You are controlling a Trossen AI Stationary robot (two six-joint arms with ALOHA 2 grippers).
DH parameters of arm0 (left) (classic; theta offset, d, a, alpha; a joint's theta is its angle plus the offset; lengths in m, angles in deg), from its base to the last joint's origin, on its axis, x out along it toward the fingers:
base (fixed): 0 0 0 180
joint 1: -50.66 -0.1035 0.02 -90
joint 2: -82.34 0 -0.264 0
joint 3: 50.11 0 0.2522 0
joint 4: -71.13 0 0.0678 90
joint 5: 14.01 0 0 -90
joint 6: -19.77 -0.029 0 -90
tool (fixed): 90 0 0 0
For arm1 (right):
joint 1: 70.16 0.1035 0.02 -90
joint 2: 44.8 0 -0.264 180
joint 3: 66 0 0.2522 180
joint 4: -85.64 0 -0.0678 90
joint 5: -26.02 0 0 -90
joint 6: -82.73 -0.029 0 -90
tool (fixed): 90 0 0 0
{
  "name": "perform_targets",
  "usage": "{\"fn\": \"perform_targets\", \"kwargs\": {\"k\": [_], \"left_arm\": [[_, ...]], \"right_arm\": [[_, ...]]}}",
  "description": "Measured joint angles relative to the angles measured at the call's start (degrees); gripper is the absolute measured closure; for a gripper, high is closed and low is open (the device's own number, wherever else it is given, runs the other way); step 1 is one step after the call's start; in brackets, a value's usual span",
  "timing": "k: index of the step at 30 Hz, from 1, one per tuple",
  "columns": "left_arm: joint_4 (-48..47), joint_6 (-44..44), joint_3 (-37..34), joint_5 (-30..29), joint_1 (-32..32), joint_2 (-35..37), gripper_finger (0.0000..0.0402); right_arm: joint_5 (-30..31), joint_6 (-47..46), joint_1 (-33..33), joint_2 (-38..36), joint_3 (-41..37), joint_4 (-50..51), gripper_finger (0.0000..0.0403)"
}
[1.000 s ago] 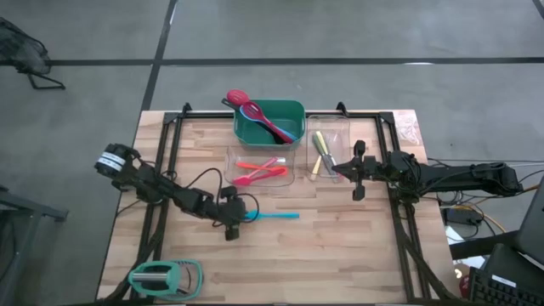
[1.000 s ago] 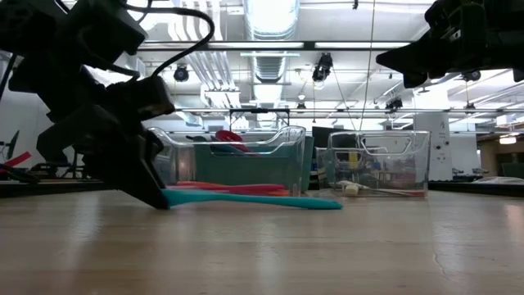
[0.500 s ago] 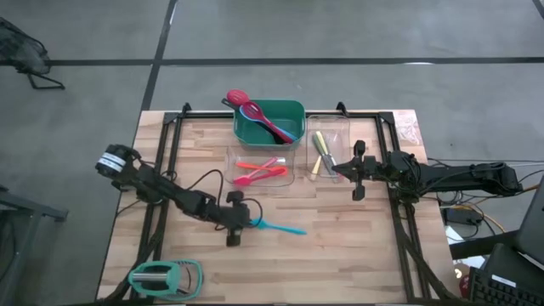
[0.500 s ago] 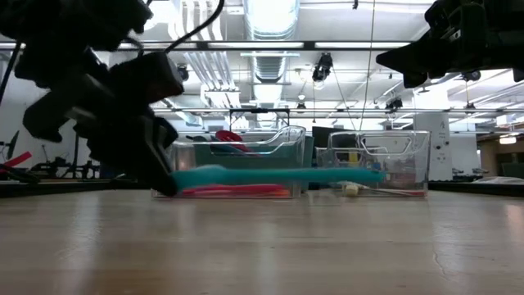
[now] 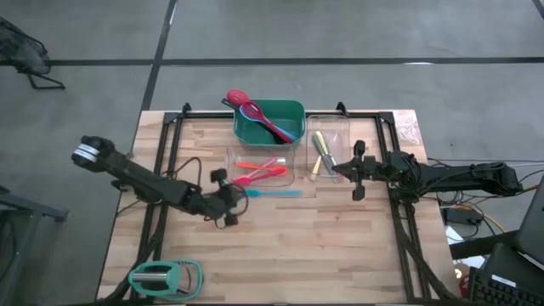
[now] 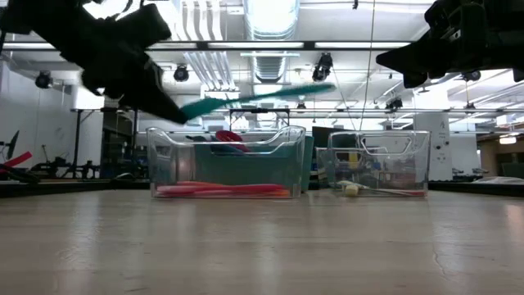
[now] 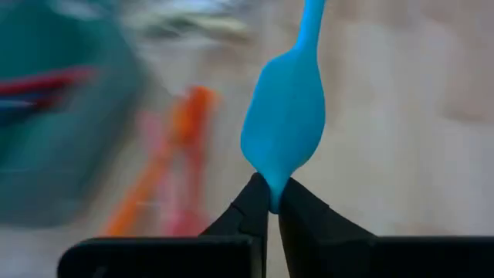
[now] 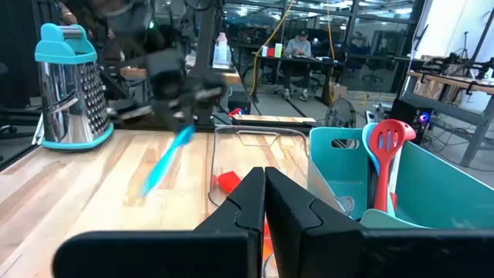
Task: Pick & Place Kitchen Items
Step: Put the blue spatula into the transparent bin
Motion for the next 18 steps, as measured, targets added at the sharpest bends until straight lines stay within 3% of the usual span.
{"fn": "perform_targets", "kwargs": {"k": [6,10,18], "left_arm": [[-0.5,7.6,-0.2,-20.8,-0.2,3.4,0.0381],[-0.8,2.7,-0.3,-18.9,-2.0,2.8,0.0380],[-3.9,5.9,-0.3,-18.4,-7.0,0.1,0.0385]], "right_arm": [[0.0,0.0,0.0,0.0,0.0,0.0,0.0394],[0.0,0.0,0.0,0.0,0.0,0.0,0.0394],[0.0,0.0,0.0,0.0,0.0,0.0,0.0394]]}}
